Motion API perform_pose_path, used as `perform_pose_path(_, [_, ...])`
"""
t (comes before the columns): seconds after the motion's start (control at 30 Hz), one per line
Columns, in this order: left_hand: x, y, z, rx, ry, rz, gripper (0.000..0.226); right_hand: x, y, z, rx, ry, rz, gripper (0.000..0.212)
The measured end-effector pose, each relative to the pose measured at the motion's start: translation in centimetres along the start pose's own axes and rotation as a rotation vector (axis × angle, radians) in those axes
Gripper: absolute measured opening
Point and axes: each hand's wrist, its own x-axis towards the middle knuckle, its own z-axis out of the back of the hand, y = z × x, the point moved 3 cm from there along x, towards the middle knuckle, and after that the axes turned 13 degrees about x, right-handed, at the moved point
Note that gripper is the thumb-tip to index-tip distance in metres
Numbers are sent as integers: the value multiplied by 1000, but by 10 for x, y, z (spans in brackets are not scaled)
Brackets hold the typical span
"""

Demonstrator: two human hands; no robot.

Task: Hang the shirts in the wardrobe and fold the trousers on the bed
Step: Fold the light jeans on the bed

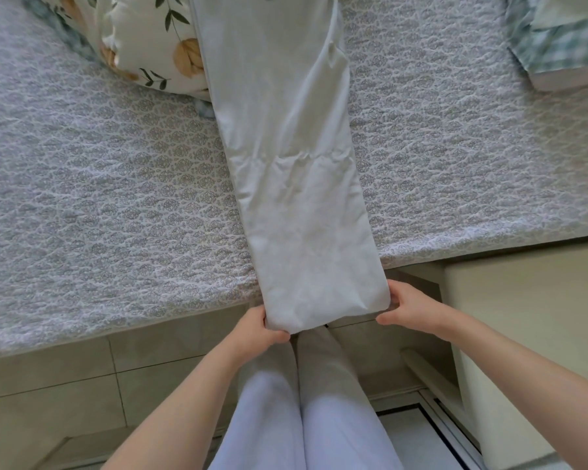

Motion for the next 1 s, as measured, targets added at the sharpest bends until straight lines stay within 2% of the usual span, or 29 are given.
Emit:
perform_pose_path(0.13, [-11,12,-3,-92,2,13,39,-6,-13,-3,22,12,-34,60])
perform_pose_path(0.27, [-31,14,-3,-203,-44,54,35,-21,-24,-8,61,13,-87,34])
perform_pose_path(0.33, [-44,11,-3,-227,-29,50,38,-34,-22,-13,89,33,-93,30])
perform_pose_path(0.43, [-65,8,-7,-200,0,30,42,-52,-14,-18,135,43,-78,35])
perform_pose_path(0.57, [-93,9,-15,-175,20,16,35,-75,-1,-23,160,55,-53,51])
perform_pose_path(0.7, [-117,7,-14,-181,-50,16,22,-98,9,-27,124,77,-29,47])
perform_pose_path(0.8, [-132,1,-14,-216,-108,-8,19,-112,10,-29,154,46,-19,56])
perform_pose_path(0.87, [-141,-5,-16,-254,-125,-8,27,-120,7,-28,210,33,-23,62])
perform_pose_path(1.0, [-156,-12,-21,-303,-149,-19,65,-135,4,-29,290,25,-60,39])
